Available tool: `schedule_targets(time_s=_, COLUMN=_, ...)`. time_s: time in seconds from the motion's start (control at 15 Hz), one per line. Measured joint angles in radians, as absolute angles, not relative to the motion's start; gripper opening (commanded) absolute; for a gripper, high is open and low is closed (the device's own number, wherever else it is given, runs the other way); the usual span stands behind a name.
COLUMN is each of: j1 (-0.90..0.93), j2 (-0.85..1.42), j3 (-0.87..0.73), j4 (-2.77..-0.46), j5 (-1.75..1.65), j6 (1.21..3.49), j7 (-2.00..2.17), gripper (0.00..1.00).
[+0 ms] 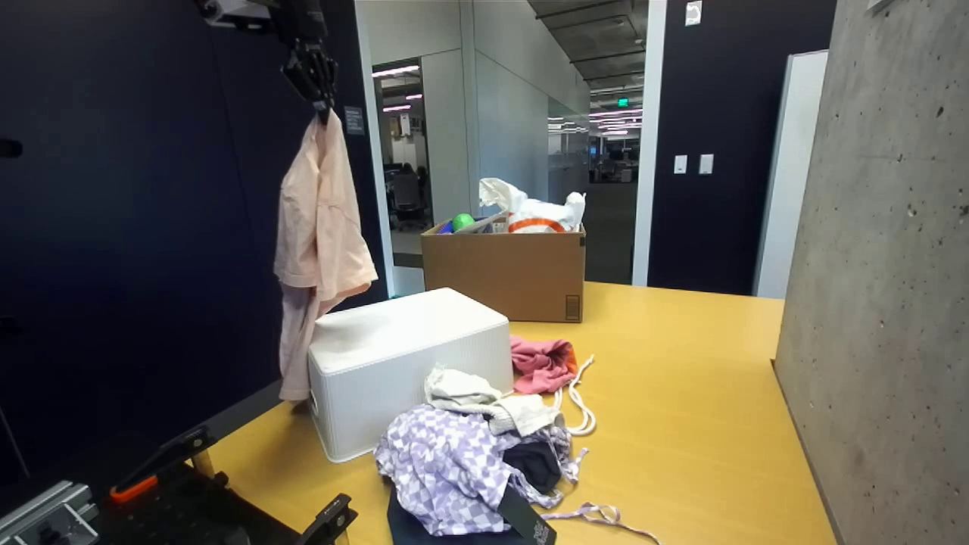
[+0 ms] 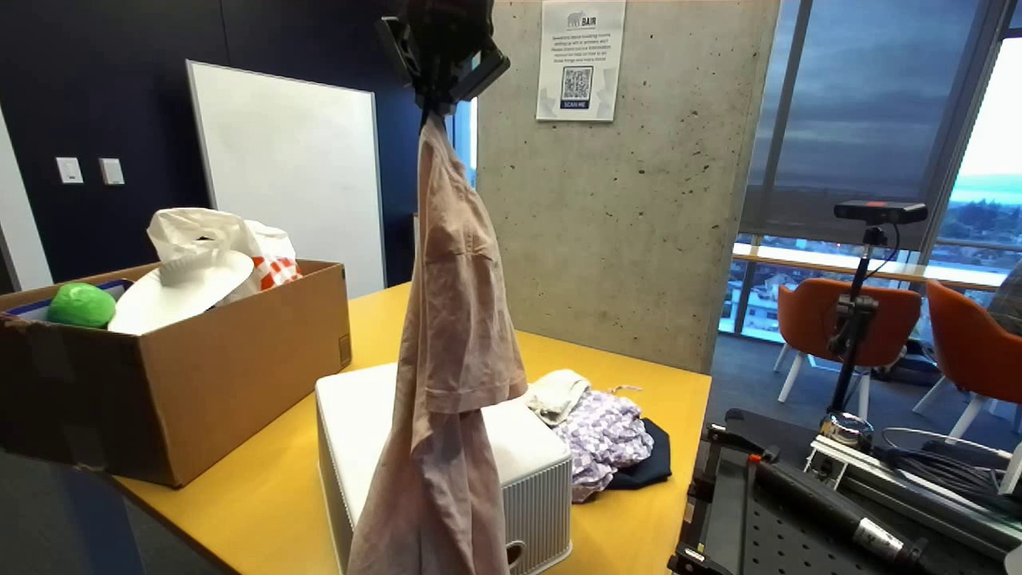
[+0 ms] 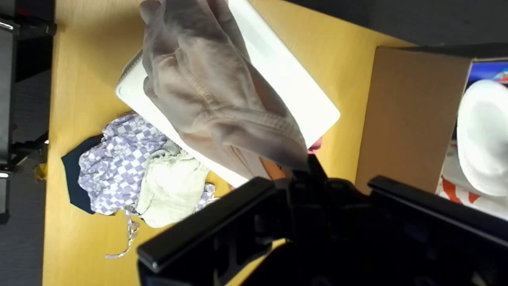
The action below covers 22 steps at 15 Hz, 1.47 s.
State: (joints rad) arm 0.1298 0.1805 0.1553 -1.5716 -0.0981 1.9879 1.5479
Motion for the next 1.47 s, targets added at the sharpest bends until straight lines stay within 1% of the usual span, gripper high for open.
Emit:
schedule_targets(time_s=0.27, j1=0.129, j2=0.302, j3=0.073, j4=-1.456, j5=-0.116, j6=1.988, j7=1.554, gripper=0.01)
schedule_targets(time_s=1.07, j1=0.128, j2=0.777, j3=-0.124, j4=-1.020, j5=-0.198, j6=1.984, j7=1.540, gripper=0.01)
schedule_targets(time_s=1.13, j1=0.128, j2=0.810, j3=-0.136, j4=-0.988, j5=-0.208, j6=1.983, j7=1.538, gripper=0.28)
schedule_targets(time_s=1.2, j1=0.127, j2=0.840, j3=-0.148, j4=-0.959, j5=-0.214, j6=1.983, j7=1.533, gripper=0.29)
schedule_targets(time_s=1.27, j1=0.126, j2=0.869, j3=-0.158, j4=-0.933, j5=-0.217, j6=1.983, j7=1.527, gripper=0.34)
schedule_targets(time_s=1.47, j1=0.125, j2=0.939, j3=-0.181, j4=-0.869, j5=-0.225, j6=1.982, j7=1.502, gripper=0.55)
